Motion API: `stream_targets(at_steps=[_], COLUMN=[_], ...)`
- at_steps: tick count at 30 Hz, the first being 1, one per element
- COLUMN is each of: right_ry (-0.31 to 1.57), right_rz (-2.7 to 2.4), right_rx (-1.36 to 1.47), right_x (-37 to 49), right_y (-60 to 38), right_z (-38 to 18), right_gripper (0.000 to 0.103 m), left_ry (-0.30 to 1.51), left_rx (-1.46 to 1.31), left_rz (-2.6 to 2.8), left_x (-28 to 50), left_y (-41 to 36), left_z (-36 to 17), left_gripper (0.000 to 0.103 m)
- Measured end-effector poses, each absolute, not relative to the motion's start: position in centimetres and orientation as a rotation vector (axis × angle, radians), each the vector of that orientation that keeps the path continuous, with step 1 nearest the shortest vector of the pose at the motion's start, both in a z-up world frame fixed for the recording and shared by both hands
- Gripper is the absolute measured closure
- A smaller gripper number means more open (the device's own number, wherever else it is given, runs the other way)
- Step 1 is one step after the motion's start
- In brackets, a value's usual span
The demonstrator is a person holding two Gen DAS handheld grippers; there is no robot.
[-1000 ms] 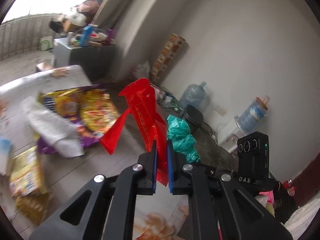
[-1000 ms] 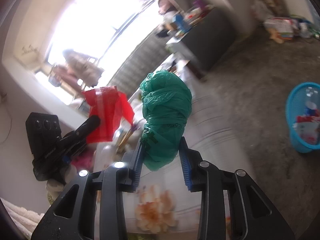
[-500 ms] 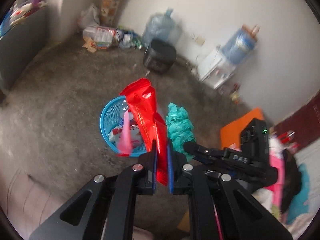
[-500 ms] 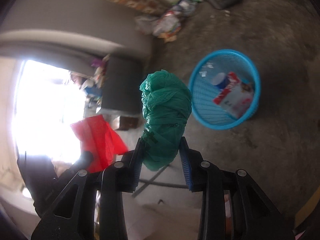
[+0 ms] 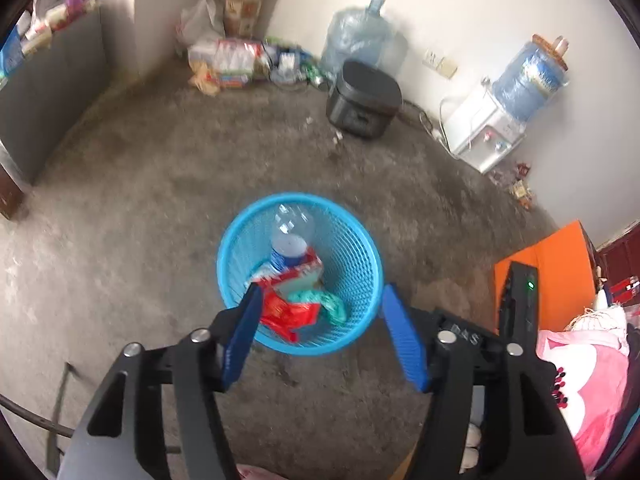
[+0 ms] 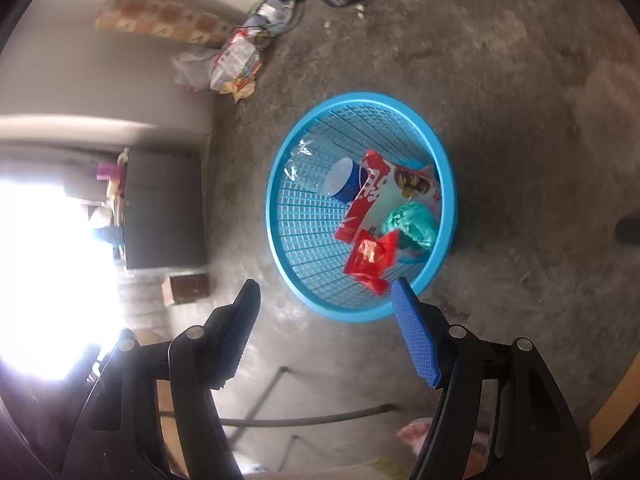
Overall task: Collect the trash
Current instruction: 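Move both grippers back to the table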
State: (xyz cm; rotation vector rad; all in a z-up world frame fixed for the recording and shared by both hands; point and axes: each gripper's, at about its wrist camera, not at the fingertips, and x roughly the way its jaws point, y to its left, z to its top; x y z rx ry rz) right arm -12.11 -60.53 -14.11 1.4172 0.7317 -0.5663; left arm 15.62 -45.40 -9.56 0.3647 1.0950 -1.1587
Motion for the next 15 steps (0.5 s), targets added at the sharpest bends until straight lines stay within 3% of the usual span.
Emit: stream_targets(at_steps=[8, 15], right_ry=[0.667, 0.594], right_rz=[-0.48, -0.238], right_rx=[1.126, 0.913], right_x=[-11.9, -9.7], right_y=[-57.9, -52.6], right_z=[-6.0, 2.3], right_gripper=[0.038, 0.045], left_ry=[1.006, 0.862], left_rx=[0.195, 0.082], left_rz=[-1.192, -1.129], left_x=[15.4, 13.6], left_y=[-38.3, -26.7], left_z=[-2.3, 4.4], left_gripper=[0.04, 0.04])
